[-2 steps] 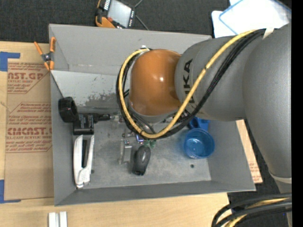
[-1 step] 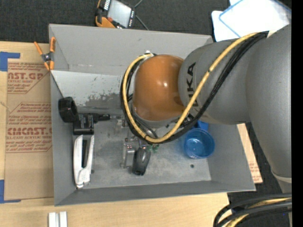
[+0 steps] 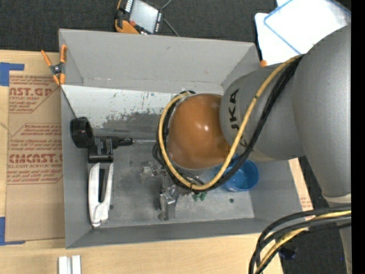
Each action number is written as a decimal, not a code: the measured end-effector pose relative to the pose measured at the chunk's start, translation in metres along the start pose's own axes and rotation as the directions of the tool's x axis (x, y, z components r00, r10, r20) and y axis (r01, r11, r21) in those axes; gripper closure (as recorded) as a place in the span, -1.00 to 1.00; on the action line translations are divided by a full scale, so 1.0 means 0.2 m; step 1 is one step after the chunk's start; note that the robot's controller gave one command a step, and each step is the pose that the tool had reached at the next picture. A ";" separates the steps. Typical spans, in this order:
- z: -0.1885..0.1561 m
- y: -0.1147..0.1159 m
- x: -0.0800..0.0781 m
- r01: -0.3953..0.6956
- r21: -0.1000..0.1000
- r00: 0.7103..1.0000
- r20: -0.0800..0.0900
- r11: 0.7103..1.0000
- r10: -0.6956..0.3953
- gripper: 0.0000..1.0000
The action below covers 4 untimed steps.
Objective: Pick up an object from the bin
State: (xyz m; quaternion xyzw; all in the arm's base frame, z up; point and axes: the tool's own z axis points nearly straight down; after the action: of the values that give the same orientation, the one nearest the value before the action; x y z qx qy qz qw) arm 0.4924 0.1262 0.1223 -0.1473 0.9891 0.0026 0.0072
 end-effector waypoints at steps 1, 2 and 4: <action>0.00 -0.04 -0.01 -0.108 -0.002 0.994 0.002 0.994 0.108 -1.00; -0.32 0.11 -0.05 -0.011 -0.001 1.000 0.002 1.000 0.011 -1.00; -0.11 -0.09 0.03 -0.257 0.001 0.966 -0.005 0.966 0.257 -1.00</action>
Offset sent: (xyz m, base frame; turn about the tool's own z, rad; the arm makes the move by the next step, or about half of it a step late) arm 0.0004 0.0355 0.0901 -0.1181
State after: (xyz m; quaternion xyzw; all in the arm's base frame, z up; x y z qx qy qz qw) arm 0.4924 0.1075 0.1440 -0.0177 0.9998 0.0032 0.0041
